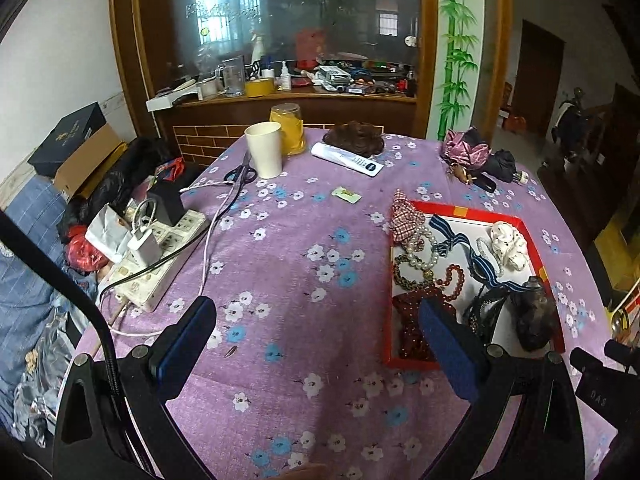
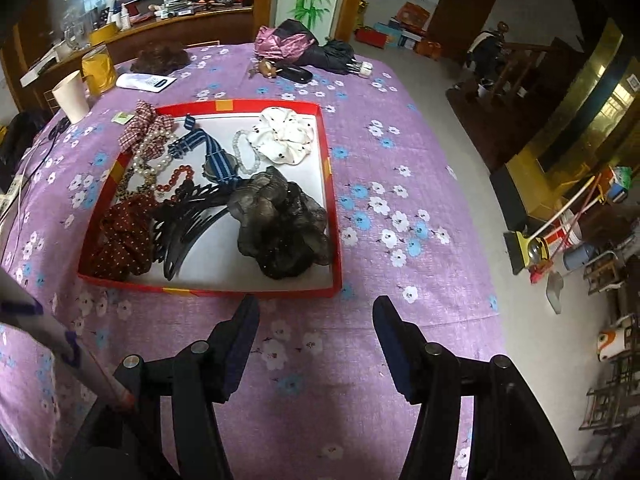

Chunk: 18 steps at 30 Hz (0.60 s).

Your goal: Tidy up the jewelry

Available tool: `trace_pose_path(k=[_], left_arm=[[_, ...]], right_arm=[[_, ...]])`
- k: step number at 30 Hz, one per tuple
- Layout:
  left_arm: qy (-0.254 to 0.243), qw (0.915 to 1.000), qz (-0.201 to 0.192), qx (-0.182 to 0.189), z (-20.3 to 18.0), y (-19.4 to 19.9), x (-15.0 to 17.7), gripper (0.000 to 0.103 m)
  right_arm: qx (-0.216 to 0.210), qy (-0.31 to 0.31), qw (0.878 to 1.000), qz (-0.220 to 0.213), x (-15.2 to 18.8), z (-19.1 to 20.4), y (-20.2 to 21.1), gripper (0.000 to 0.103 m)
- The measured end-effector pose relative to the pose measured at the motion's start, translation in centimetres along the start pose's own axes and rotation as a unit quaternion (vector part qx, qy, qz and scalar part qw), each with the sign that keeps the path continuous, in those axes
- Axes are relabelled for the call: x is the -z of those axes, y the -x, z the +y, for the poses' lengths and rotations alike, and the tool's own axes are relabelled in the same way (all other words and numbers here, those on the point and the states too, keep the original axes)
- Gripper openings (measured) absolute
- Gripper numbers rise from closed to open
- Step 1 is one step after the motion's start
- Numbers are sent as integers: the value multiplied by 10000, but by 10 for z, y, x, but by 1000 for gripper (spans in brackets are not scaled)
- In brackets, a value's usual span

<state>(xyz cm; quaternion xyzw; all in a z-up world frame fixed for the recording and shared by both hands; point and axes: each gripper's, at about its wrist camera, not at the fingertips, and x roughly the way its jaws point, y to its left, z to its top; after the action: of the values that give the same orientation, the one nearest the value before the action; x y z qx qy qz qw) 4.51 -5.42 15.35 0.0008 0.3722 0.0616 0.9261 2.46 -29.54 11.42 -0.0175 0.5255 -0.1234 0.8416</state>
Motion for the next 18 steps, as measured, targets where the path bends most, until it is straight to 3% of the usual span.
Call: trace_pose_path(k=[9, 18], left_arm=[[-155, 9998, 105, -35, -19, 7, 10, 101], [-251, 9990, 235, -302, -47, 40, 26, 101]], right_arm=[[149, 152, 9998, -37, -1, -5, 1, 64], [-340, 100, 9992, -193, 6, -32, 6, 64]])
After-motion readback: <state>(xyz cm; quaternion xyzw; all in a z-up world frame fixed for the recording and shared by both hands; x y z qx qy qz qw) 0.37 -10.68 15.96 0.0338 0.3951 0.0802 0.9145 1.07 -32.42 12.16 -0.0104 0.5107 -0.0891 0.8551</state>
